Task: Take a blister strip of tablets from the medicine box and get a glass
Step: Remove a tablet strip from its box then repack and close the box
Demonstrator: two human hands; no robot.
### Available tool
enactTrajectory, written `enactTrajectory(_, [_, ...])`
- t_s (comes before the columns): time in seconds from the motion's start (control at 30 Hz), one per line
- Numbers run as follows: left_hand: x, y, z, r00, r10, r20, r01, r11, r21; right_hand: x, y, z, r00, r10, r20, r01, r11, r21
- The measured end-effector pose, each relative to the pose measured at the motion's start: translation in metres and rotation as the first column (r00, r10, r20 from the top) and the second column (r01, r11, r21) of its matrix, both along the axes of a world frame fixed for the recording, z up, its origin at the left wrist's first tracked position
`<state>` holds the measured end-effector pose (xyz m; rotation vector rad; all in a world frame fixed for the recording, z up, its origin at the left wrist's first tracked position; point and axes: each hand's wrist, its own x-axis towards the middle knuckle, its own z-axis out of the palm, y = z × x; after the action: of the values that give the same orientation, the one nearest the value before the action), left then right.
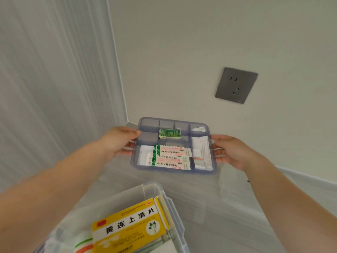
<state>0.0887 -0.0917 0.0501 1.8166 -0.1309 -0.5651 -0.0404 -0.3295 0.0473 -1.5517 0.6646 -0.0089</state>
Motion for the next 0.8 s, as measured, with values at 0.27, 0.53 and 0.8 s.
enactTrajectory(0.27, [-0.095, 0.106, 0.051, 0.988, 0.142, 0.066, -0.131, 0.980, -0.152, -0.047, 0.065, 0.061, 0.949, 0.286, 0.135, -0.287, 0.958, -0.013])
enactTrajectory(0.53, [-0.183, 0.181, -0.001, 0.943, 0.299, -0.148, -0.321, 0.932, -0.165, -0.083, 0.134, 0.027, 0.909, 0.414, 0.050, -0.411, 0.910, -0.053])
enactTrajectory(0.8, [-0.199, 0.179, -0.024, 0.903, 0.417, -0.105, -0.426, 0.901, -0.086, -0.091, 0.156, -0.011, 0.965, 0.262, 0.007, -0.257, 0.951, -0.170])
